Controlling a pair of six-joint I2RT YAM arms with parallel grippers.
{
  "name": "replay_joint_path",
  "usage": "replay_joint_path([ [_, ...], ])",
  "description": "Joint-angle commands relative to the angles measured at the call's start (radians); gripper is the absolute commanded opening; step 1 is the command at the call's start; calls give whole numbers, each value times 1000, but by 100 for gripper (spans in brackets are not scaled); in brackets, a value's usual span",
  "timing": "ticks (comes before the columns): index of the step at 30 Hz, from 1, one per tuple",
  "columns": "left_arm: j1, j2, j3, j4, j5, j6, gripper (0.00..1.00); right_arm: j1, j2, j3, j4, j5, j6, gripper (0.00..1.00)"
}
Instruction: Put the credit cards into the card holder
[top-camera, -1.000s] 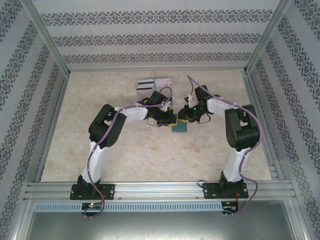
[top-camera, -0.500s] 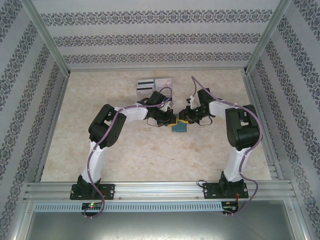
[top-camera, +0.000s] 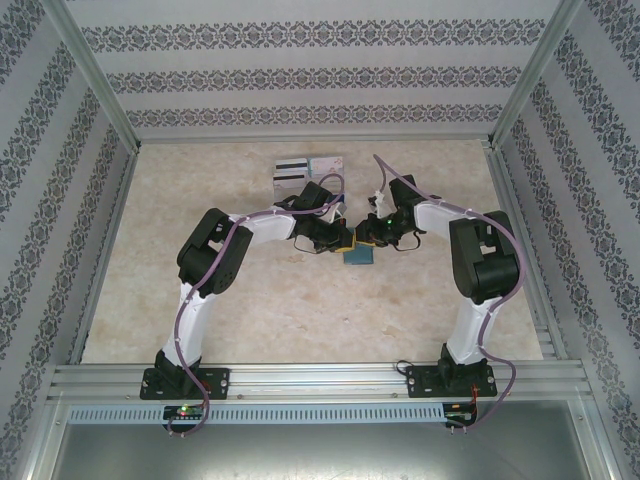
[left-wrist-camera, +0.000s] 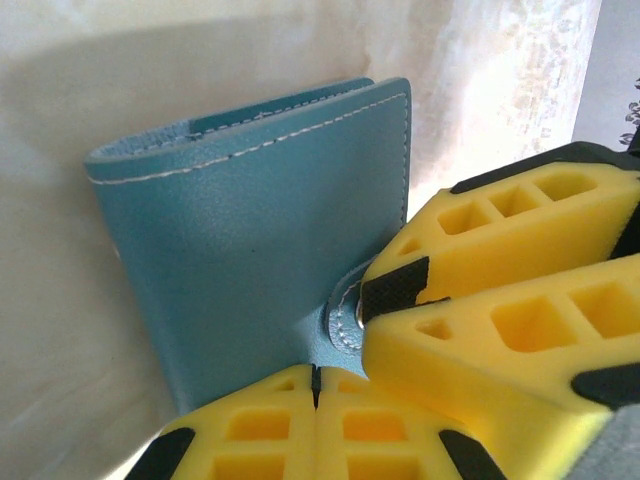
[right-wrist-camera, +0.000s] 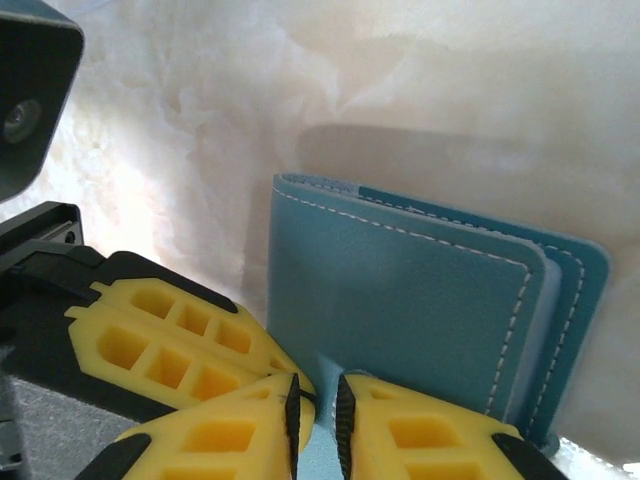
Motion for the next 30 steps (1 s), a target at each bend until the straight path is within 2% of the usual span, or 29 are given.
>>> replay_joint_path([
  [1, -18, 36, 8, 11, -26, -4, 0, 43, 41, -69, -110, 149, -42, 19],
  [6, -18, 38, 10, 11, -26, -4, 0, 46, 34, -111, -99, 176, -46, 13],
  [12, -18, 40, 14, 7, -25, -3, 0, 67, 37, -117, -106, 218, -38, 12],
  [18, -18, 32, 35, -17, -21, 10, 0, 52, -5, -104, -56, 134, 2, 14],
  [21, -11, 3, 60, -56, -33, 36, 6, 45, -46, -24, -74, 102, 8, 17],
  [22, -7, -9, 72, -70, -34, 43, 8, 41, -58, 6, -77, 88, 8, 21],
  [25, 9, -52, 101, -116, -48, 76, 19, 34, -101, 74, -83, 75, 4, 23],
  [30, 46, -172, 70, -173, -155, 152, 35, 9, -218, 90, -62, 156, -33, 30],
])
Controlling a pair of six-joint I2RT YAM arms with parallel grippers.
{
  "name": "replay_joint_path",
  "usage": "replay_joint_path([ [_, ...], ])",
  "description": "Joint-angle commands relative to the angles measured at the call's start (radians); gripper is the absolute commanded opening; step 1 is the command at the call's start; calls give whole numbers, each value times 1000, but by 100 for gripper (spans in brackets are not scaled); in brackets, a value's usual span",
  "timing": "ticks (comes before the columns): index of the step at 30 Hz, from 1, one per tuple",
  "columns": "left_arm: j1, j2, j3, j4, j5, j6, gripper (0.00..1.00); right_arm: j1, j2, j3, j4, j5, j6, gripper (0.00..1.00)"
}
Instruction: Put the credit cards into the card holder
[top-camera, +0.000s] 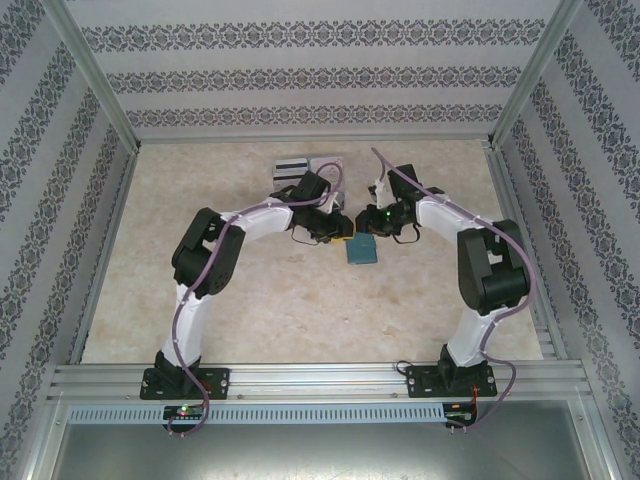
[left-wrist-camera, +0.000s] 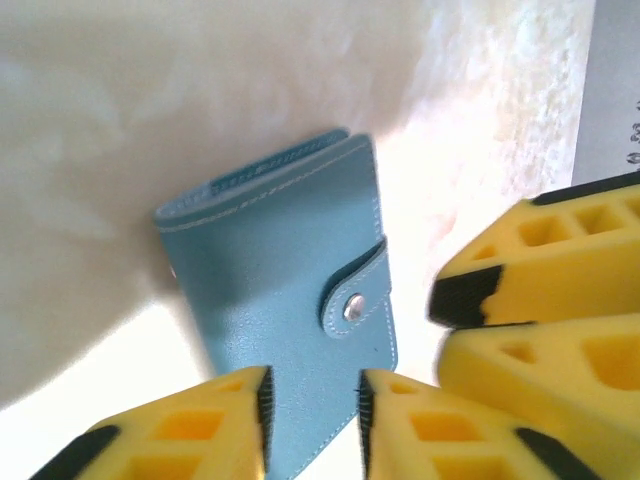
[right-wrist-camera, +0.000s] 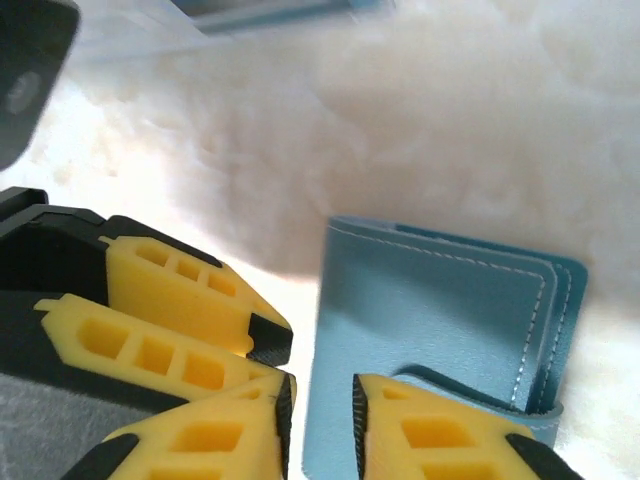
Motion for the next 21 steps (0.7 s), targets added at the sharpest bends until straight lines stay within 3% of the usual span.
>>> replay_joint_path([
  [1, 34, -146, -24, -48, -98, 83, 37, -23, -135, 22, 6, 68, -39, 33],
  [3, 70, -206, -95, -10, -135, 85, 40, -46, -192, 0, 25, 118, -66, 34],
  [6, 129, -305, -201, 36, -209, 103, 44, -71, -281, -53, 69, 226, -110, 45],
  [9, 178, -422, -303, 43, -353, 149, 49, -90, -372, -116, 127, 348, -141, 56],
  [13, 236, -585, -446, 90, -558, 192, 70, -127, -461, -188, 211, 460, -125, 78],
  [17, 293, -739, -579, 139, -775, 199, 88, -179, -513, -260, 279, 512, -90, 86],
  [18, 300, -777, -611, 143, -853, 196, 98, -209, -523, -279, 298, 502, -68, 88],
  [20, 321, -839, -665, 144, -982, 200, 100, -232, -545, -343, 404, 539, -81, 92],
  [21, 341, -862, -684, 137, -1031, 201, 100, -233, -560, -400, 489, 634, -53, 93],
])
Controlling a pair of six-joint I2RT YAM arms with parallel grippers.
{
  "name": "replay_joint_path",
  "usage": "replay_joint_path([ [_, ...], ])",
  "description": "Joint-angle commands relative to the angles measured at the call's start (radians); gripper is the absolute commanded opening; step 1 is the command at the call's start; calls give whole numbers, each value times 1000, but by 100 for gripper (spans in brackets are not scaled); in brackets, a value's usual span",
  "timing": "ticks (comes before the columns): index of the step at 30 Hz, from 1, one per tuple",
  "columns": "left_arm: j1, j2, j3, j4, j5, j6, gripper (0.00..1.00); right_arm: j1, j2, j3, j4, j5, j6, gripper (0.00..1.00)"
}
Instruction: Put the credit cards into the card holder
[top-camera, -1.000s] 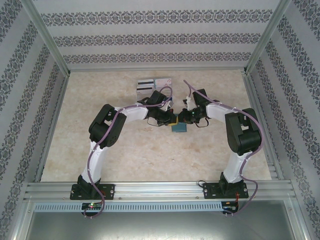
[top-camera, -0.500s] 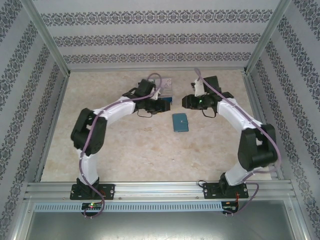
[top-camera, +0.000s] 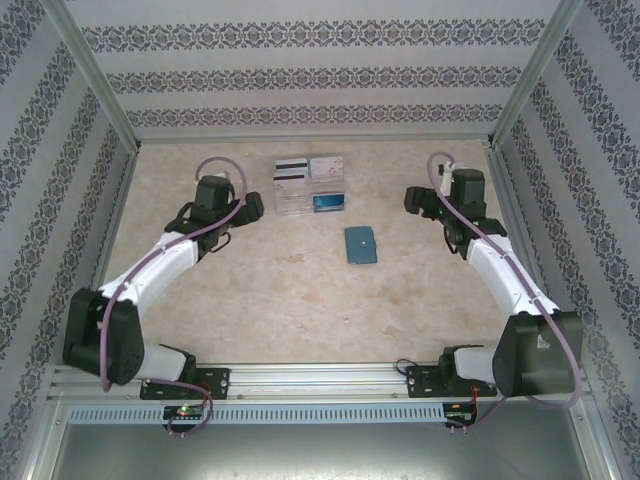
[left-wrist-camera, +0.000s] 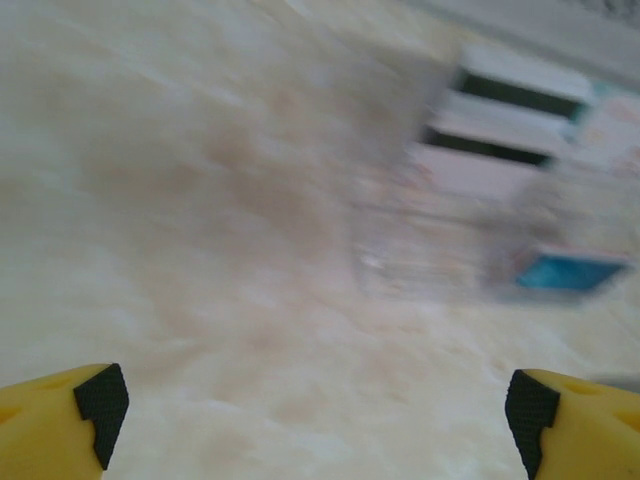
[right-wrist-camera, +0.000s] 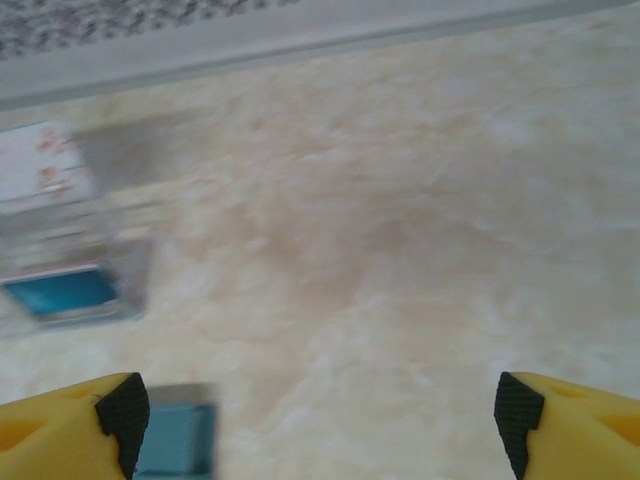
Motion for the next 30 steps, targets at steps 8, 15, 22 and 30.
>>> replay_joint_path([
  [8, 107, -132, -304, 333, -529, 211, 100, -20, 16, -276, 474, 349, -12, 98],
  [15, 193, -115, -475, 595, -385, 311, 99, -20, 0, -421, 651, 350, -87, 98],
  [22, 234, -3, -594, 944, -290, 351, 99, -15, 44, -487, 783, 316, -111, 98],
  [30, 231, 123, -623, 1143, -60, 445, 100, 18, 149, -567, 1041, 145, -192, 98],
])
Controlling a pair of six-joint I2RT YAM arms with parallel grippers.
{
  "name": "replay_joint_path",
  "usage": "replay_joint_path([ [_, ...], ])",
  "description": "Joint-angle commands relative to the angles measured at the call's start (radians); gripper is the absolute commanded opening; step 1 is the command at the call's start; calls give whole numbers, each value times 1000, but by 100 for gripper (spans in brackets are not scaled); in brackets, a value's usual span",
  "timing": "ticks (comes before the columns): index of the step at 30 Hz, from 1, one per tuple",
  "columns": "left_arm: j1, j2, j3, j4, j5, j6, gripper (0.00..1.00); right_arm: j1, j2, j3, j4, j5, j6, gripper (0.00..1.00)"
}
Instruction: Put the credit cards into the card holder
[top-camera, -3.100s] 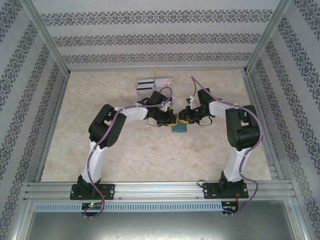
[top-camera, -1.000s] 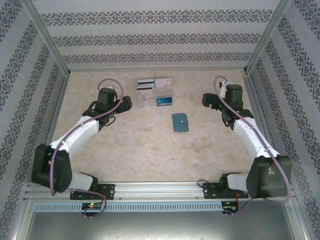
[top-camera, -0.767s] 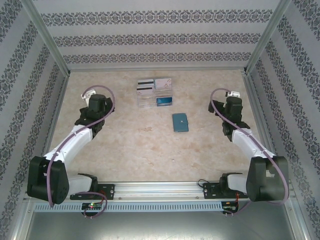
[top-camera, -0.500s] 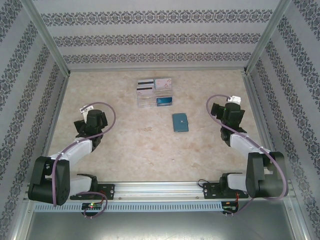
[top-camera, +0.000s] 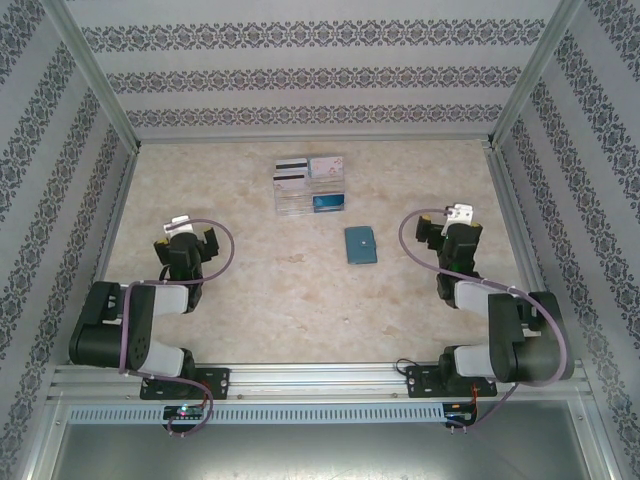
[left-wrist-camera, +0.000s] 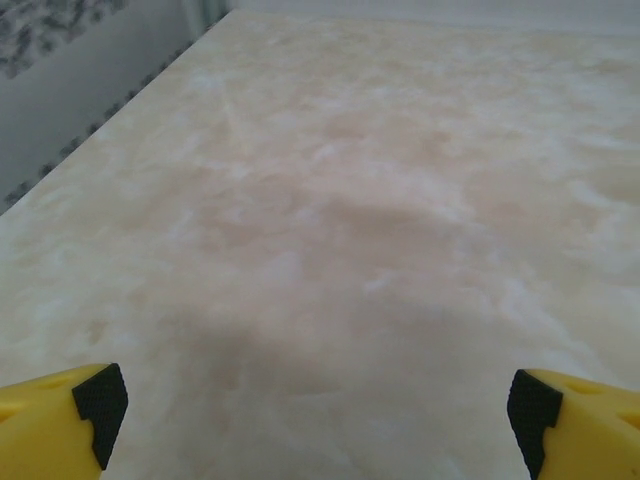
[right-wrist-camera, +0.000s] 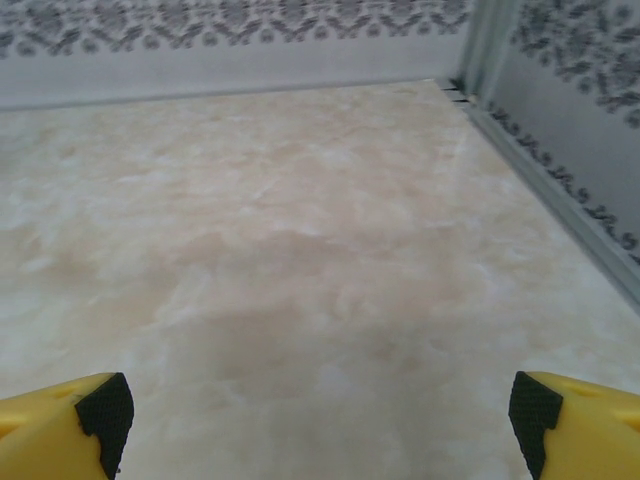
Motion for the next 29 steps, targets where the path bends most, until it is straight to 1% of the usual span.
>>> replay_joint_path([
  [1, 9, 58, -12, 190, 186, 93, 100, 27, 82, -23, 186, -95, -68, 98],
  [2, 9, 107, -6, 236, 235, 118, 99, 32, 130, -22, 240, -103, -79, 98],
  [3, 7, 128, 13, 235, 259, 127, 99, 37, 151, -12, 247, -90, -79, 98],
  [4, 7, 104, 60, 96, 277, 128, 99, 38, 133, 6, 172, -75, -75, 98],
  [5, 8, 103, 112, -2, 277, 131, 99, 32, 116, 40, 110, -73, -63, 98],
  [6, 21, 109, 106, 20, 305, 122, 99, 25, 132, 41, 140, -81, -58, 98],
  [7, 23, 108, 98, 32, 289, 118, 99, 18, 143, 40, 157, -85, -47, 98],
  [9, 24, 109, 103, 20, 289, 119, 99, 10, 126, 54, 102, -93, -44, 98],
  [11, 24, 110, 106, 18, 293, 117, 99, 9, 135, 48, 127, -94, -43, 98],
  [29, 24, 109, 105, 21, 304, 123, 99, 6, 131, 53, 112, -102, -43, 98],
])
